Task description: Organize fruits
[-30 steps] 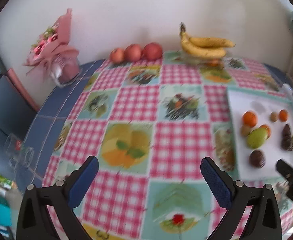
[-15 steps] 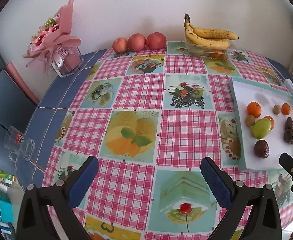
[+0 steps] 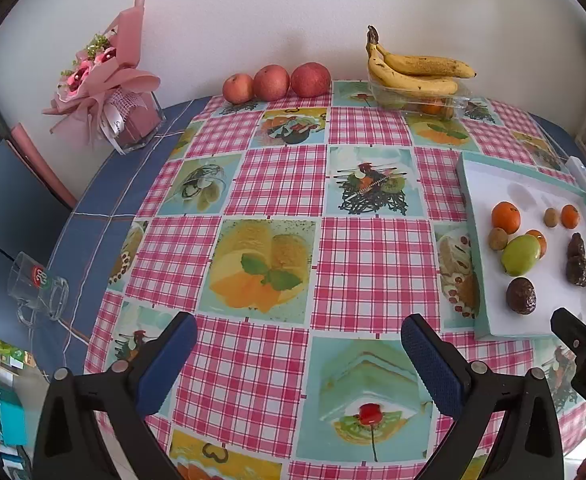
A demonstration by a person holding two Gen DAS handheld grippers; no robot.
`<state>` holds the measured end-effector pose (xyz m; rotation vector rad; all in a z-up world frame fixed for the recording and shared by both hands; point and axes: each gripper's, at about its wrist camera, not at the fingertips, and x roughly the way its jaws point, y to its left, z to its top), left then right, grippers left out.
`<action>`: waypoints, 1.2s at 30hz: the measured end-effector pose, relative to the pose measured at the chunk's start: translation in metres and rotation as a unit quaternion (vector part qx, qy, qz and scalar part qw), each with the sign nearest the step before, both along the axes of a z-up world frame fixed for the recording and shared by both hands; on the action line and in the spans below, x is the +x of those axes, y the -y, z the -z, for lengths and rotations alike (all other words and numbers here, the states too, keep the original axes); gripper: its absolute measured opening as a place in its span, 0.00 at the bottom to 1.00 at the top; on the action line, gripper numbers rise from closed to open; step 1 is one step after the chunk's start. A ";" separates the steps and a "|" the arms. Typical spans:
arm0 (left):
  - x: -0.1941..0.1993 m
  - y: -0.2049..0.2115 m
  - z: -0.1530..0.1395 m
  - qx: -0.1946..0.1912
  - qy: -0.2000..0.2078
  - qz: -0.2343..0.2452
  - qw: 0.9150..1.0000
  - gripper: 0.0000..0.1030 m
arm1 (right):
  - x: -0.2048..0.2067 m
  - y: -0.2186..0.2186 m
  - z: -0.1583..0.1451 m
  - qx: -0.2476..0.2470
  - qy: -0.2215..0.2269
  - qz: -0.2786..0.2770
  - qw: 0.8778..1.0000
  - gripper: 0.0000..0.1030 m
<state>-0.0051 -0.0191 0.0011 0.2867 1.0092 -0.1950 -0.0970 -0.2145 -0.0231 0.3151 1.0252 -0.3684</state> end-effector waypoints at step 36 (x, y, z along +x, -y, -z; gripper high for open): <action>-0.001 0.000 0.000 -0.003 -0.006 -0.005 1.000 1.00 | 0.003 -0.002 0.003 -0.011 -0.014 -0.015 1.000 0.81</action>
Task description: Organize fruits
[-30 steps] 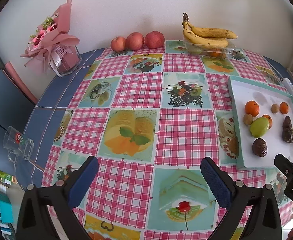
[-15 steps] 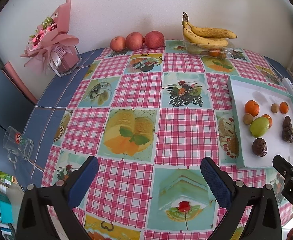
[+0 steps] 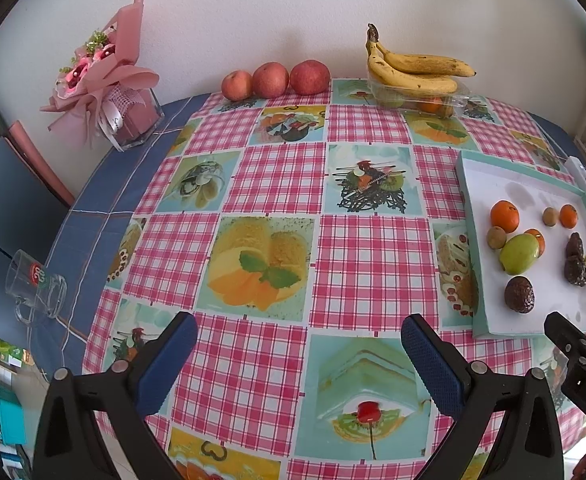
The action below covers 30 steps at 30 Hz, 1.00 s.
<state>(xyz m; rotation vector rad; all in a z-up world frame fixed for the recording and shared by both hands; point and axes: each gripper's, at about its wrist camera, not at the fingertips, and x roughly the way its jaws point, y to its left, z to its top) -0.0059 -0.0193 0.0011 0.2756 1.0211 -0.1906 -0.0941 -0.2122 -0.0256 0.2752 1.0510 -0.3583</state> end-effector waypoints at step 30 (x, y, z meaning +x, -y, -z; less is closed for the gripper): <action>0.002 -0.006 -0.001 -0.001 -0.002 -0.017 1.000 1.00 | 0.000 -0.001 0.000 0.000 0.000 0.001 1.000 0.81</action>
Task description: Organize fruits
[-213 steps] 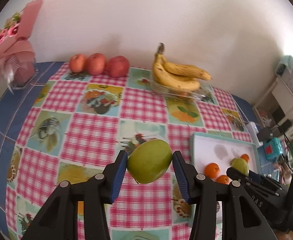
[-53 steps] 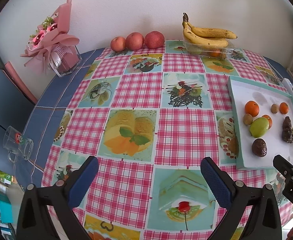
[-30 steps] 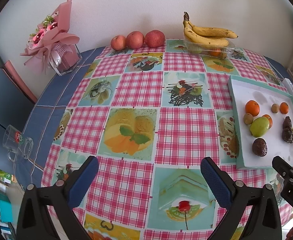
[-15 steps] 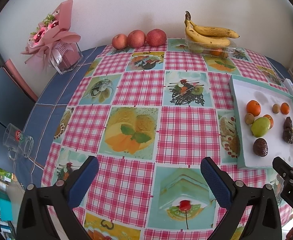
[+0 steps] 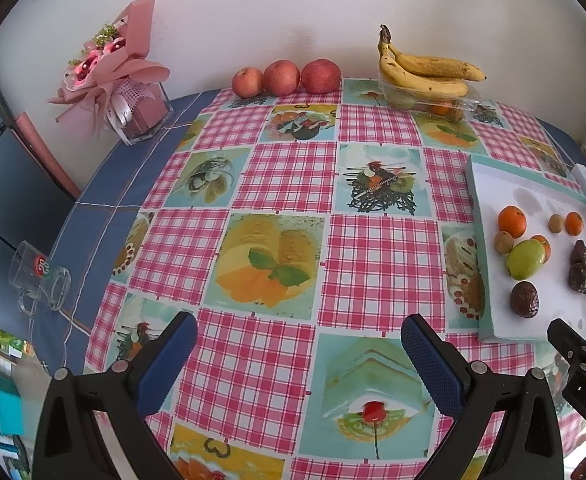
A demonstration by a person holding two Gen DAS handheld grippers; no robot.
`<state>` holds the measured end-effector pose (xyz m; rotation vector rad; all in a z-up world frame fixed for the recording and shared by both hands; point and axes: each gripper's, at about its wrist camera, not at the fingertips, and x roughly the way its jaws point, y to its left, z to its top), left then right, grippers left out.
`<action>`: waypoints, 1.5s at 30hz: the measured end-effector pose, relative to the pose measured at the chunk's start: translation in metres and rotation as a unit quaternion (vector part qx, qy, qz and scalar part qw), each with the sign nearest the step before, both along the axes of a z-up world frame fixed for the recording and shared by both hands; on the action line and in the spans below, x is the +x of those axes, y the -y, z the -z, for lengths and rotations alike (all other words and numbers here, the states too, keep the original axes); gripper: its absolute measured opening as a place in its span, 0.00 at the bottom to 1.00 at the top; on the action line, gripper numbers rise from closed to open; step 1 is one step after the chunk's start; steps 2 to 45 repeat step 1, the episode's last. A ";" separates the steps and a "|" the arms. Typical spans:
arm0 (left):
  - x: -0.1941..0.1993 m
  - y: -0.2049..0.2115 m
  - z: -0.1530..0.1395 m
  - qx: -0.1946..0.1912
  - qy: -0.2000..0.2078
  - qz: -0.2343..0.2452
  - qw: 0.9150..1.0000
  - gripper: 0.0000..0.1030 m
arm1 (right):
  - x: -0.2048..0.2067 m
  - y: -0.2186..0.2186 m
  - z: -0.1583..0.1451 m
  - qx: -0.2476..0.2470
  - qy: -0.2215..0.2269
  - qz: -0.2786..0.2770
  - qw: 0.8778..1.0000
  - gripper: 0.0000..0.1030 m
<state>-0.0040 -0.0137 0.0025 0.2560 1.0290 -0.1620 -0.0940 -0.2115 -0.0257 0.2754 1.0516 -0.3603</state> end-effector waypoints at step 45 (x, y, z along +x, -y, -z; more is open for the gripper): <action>0.000 0.000 0.000 -0.001 -0.002 0.000 1.000 1.00 | 0.000 0.000 0.000 0.000 0.000 0.000 1.000 0.81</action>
